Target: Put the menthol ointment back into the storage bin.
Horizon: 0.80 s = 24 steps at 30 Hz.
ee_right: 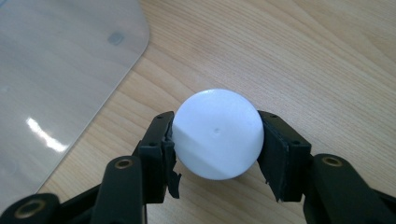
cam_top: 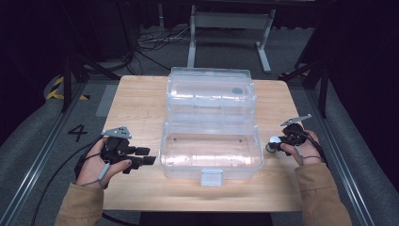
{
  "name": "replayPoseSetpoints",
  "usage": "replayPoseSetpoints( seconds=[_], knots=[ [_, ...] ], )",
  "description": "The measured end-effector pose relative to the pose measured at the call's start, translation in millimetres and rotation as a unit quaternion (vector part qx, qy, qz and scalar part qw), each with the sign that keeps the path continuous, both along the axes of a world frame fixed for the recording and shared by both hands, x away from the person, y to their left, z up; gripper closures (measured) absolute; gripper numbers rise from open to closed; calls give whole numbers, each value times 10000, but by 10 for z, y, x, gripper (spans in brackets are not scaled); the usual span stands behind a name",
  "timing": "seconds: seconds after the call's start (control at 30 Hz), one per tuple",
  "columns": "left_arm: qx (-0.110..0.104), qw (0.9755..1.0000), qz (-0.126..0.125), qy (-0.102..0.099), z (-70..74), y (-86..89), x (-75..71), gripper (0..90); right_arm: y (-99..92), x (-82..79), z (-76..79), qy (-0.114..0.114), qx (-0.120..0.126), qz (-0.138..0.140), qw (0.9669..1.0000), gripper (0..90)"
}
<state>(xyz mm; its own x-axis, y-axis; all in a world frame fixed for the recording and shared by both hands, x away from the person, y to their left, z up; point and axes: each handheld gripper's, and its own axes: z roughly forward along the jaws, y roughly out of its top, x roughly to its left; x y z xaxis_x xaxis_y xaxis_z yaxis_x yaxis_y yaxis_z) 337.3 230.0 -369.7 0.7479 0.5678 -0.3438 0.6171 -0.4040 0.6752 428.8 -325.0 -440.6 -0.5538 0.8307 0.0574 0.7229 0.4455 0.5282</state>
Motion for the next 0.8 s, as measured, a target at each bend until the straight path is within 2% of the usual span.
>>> replayPoseSetpoints(
  seconds=[0.1,0.27,0.37,0.53,0.8],
  knots=[
    [0,10000,6,16,-11,-4,18,522,-18,-7,20,107,50,11,9999,503],
    [-4,10000,3,13,-12,-5,33,522,-27,-34,77,131,1,63,9999,504],
    [10,10000,-6,15,-17,-7,46,522,-27,-69,152,173,66,142,9997,505],
    [25,10000,-24,44,-37,-19,62,522,-8,-124,286,96,69,264,9996,505],
    [4,10000,-6,62,-47,-18,60,517,27,-231,496,-63,-98,346,9993,505]
  ],
)
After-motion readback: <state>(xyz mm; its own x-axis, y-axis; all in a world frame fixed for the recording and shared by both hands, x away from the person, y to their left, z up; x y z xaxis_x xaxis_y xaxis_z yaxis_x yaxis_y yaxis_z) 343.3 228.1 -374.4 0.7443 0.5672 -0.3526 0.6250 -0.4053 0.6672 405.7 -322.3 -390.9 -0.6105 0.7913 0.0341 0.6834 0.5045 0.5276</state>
